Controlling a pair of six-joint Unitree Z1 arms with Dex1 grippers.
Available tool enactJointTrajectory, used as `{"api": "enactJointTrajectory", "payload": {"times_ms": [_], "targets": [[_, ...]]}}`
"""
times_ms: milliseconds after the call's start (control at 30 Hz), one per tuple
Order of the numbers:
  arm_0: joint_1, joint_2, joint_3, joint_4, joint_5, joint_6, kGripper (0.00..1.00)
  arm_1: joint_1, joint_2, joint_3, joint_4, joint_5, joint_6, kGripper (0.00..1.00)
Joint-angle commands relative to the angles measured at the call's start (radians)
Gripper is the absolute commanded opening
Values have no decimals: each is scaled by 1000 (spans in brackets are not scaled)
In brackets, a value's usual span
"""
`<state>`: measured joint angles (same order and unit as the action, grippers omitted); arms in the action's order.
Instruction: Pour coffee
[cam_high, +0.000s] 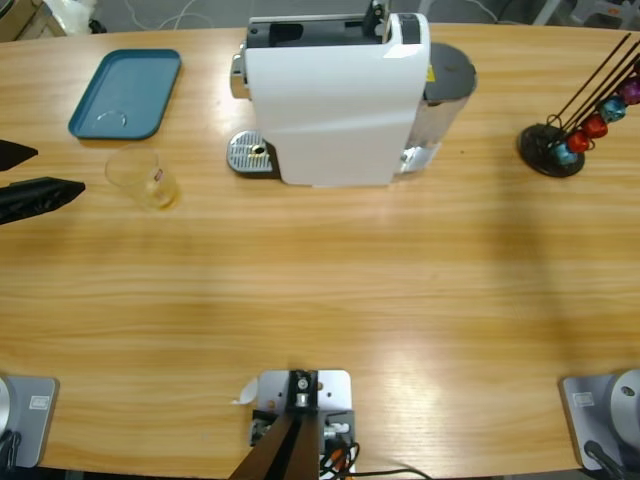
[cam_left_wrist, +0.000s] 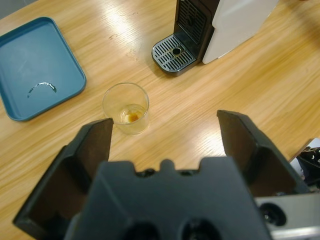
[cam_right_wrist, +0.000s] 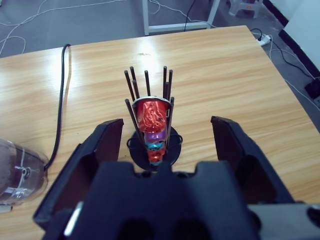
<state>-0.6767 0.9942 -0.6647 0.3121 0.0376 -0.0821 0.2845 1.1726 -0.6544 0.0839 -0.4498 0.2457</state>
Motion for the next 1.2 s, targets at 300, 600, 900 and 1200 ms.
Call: {"api": "enactJointTrajectory", "payload": {"times_ms": [300,600,900,1200], "targets": [[-13,35,37,-11,-13,-5,899,-18,63,32,-24,8,6,646],[-13,35,37,-12,-13,-5,896,-24,73,33,-24,5,7,503],[-12,35,37,-12,-13,-5,895,-24,85,32,-22,8,9,370],[-13,38,37,-13,-13,-4,895,-24,81,35,-22,7,9,260]]}}
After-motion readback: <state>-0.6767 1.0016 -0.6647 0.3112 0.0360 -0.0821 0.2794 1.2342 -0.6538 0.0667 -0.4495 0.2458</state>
